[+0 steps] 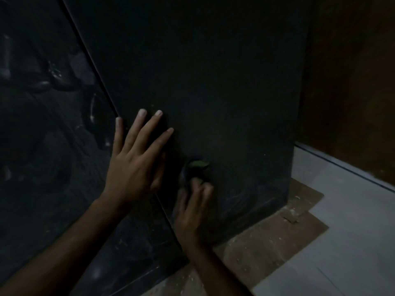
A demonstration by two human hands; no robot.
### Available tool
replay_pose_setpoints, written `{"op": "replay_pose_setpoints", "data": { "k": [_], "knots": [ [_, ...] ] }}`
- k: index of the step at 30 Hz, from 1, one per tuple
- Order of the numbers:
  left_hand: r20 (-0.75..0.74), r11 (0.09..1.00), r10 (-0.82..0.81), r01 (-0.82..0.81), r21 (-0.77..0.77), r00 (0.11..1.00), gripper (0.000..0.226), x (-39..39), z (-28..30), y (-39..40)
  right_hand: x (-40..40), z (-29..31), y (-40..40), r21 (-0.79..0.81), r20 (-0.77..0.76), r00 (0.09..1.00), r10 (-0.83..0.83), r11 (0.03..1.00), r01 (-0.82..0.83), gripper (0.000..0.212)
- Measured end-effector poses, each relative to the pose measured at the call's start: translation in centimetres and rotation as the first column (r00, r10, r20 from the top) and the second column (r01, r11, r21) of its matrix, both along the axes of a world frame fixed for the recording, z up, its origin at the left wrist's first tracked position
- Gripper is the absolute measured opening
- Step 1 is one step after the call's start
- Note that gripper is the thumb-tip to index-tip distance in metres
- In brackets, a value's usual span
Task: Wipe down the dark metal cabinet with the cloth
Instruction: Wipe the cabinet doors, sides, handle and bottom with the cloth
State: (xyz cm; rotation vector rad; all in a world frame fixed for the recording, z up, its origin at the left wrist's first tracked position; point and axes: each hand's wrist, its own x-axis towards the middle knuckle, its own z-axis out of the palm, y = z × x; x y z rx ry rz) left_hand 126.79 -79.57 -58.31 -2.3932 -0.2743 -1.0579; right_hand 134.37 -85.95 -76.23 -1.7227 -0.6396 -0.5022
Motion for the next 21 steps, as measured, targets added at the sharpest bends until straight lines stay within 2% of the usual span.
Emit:
{"op": "replay_pose_setpoints", "data": {
  "k": [2,3,5,6,7,8,9,11,12,13,15,16,17,18,20,21],
  "knots": [
    [-0.023,1.000,0.012,-0.012,0.000,1.000,0.053,0.3,-0.7,-0.2,-1.0,-3.5,-0.8,-0.144,-0.014,0.999,0.052,0.988,-0.053,0.061],
    [-0.034,1.000,0.016,-0.016,0.007,0.999,0.054,0.4,-0.9,-0.2,0.4,-4.8,-1.4,-0.119,-0.116,0.990,0.079,0.989,-0.093,0.065],
    [-0.056,1.000,0.002,-0.002,0.017,0.998,0.055,0.5,-1.3,-0.4,5.0,-5.2,-2.5,-0.018,-0.303,0.951,-0.066,0.998,0.064,0.042],
    [-0.069,1.000,-0.018,0.019,0.023,0.997,0.055,0.7,-1.5,-0.6,7.6,-4.8,-2.7,0.026,-0.427,0.884,-0.189,0.975,0.221,0.041],
    [-0.090,0.999,-0.043,0.046,0.028,0.995,0.055,0.9,-1.7,-0.8,10.2,-4.3,-2.5,0.044,-0.566,0.788,-0.244,0.945,0.324,0.043],
    [-0.124,0.997,-0.070,0.075,0.032,0.990,0.056,1.5,-1.9,-1.2,11.7,-3.1,-2.0,0.013,-0.645,0.713,-0.276,0.928,0.371,0.044],
    [-0.173,0.994,-0.095,0.103,0.033,0.980,0.057,2.3,-2.2,-1.7,12.2,-1.9,-1.6,-0.047,-0.638,0.700,-0.322,0.923,0.381,0.043],
    [-0.280,0.989,-0.121,0.139,0.045,0.952,0.059,4.8,-2.7,-2.8,11.2,-1.5,-0.4,-0.168,-0.398,0.824,-0.404,0.915,0.367,0.041],
    [-0.333,0.988,-0.113,0.142,0.063,0.936,0.059,6.0,-2.8,-3.2,9.8,-2.4,0.2,-0.226,-0.261,0.891,-0.371,0.921,0.317,0.042],
    [-0.388,0.986,-0.093,0.139,0.093,0.917,0.060,7.1,-2.9,-3.3,8.1,-3.8,0.3,-0.263,-0.201,0.943,-0.265,0.942,0.208,0.045],
    [-0.481,0.977,-0.026,0.125,0.175,0.876,0.061,8.8,-2.6,-2.8,6.7,-7.1,-0.9,-0.252,-0.209,0.973,-0.099,0.967,0.044,0.051],
    [-0.514,0.968,0.008,0.122,0.220,0.858,0.062,9.2,-2.4,-2.4,8.0,-8.2,-1.6,-0.156,-0.248,0.963,-0.104,0.985,0.066,0.049],
    [-0.541,0.956,0.038,0.126,0.264,0.840,0.064,9.4,-2.1,-1.8,10.1,-8.5,-2.2,-0.078,-0.334,0.924,-0.187,0.982,0.171,0.049],
    [-0.563,0.943,0.062,0.135,0.303,0.824,0.065,9.5,-1.9,-1.3,12.5,-8.0,-3.0,-0.033,-0.460,0.848,-0.265,0.959,0.282,0.048],
    [-0.583,0.925,0.073,0.163,0.342,0.809,0.066,9.4,-1.6,-0.5,17.3,-6.3,-3.9,-0.012,-0.697,0.659,-0.282,0.924,0.383,0.046],
    [-0.587,0.922,0.065,0.176,0.345,0.807,0.067,9.4,-1.5,-0.3,18.7,-5.5,-3.8,-0.029,-0.748,0.599,-0.287,0.915,0.402,0.046]
  ]
}}
